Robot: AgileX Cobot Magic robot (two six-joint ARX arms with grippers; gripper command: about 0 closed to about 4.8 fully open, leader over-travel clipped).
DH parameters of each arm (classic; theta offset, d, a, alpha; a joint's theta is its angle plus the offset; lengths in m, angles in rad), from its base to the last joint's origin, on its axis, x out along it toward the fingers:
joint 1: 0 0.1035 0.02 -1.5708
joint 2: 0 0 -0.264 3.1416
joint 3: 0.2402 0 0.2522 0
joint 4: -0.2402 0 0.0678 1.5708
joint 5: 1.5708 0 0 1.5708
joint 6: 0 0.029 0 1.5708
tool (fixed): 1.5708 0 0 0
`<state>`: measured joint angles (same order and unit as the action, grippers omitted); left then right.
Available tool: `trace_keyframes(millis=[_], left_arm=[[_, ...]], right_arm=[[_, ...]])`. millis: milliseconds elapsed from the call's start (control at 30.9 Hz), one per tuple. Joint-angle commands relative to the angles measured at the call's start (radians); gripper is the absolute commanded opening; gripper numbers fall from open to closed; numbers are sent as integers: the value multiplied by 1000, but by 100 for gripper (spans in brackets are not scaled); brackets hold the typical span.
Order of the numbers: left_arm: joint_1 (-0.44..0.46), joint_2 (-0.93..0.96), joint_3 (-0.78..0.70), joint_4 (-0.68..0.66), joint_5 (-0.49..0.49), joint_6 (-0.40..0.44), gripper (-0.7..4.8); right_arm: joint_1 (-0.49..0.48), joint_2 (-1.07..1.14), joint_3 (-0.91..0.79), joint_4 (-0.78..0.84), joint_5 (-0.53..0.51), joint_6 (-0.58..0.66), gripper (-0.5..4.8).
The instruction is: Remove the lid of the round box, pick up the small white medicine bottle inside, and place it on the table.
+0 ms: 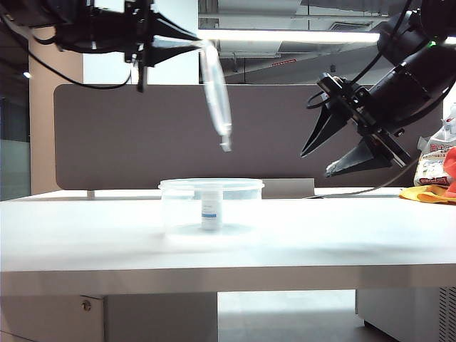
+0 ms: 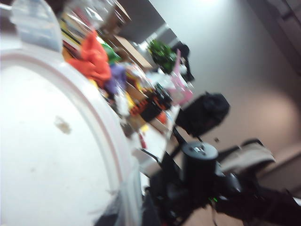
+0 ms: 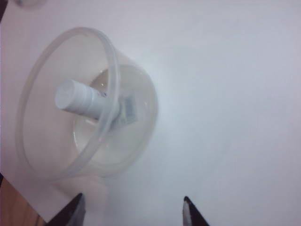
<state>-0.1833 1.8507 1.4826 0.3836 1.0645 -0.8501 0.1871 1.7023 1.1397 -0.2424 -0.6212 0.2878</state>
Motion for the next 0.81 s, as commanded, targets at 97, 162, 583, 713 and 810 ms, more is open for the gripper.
trace_keyframes(millis=[97,162,583,713,810], left_arm=[[91,-4,5,-56,-79,50,-5],[122,-4,5,-97,-104,86,-5],[223,-6,5,-617,-451,522,-5],[193,-10,5,-774,-696,668,-5],[169,-10,5,-834,-811,752,-5]], right_arm=[[0,-5,2,-7,-34,-3,262],[0,-5,2,-9,-55,-3,261],[1,-5,3,-13,-84,-4,261],[1,-5,3,-12,-79,-4,261],[1,-5,3,-3,-75,-4,261]])
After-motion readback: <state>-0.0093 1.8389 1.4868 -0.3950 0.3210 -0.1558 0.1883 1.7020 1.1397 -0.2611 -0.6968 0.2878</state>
